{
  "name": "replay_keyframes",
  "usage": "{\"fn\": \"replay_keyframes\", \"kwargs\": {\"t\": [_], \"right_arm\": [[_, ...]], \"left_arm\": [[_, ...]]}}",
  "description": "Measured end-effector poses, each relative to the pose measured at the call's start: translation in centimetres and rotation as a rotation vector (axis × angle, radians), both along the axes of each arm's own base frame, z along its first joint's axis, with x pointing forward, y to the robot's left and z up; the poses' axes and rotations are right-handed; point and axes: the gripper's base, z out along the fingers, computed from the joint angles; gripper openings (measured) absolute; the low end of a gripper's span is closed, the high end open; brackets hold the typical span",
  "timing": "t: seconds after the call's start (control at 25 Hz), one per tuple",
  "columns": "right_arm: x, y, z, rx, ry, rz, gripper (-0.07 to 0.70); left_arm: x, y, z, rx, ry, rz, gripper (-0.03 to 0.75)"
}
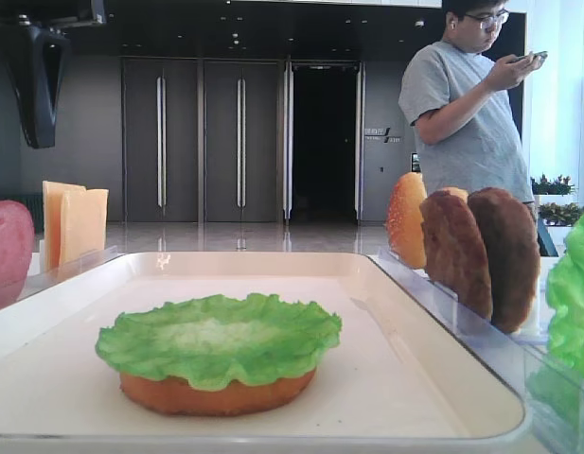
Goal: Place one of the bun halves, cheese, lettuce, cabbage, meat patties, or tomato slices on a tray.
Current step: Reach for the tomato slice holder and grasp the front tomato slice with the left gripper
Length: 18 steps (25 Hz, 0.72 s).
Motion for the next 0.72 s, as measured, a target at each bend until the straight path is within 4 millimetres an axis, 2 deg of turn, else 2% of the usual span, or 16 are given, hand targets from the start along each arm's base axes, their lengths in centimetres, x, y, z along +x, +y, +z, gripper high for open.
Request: {"fn": "replay_keyframes", "kwargs": {"t": [0.4, 0.72], "right_arm": [[0.0, 0.0, 0.0, 0.000, 0.000, 0.000, 0.307], [0.0, 0.0, 0.0, 0.000, 0.000, 0.000, 0.307]], "left_arm": [[0.5, -0.2, -1.9, 0.023, 0.067, 0.013, 0.368], [0.8, -0.2, -2.5, 0.042, 0.075, 0.007, 0.368]]}}
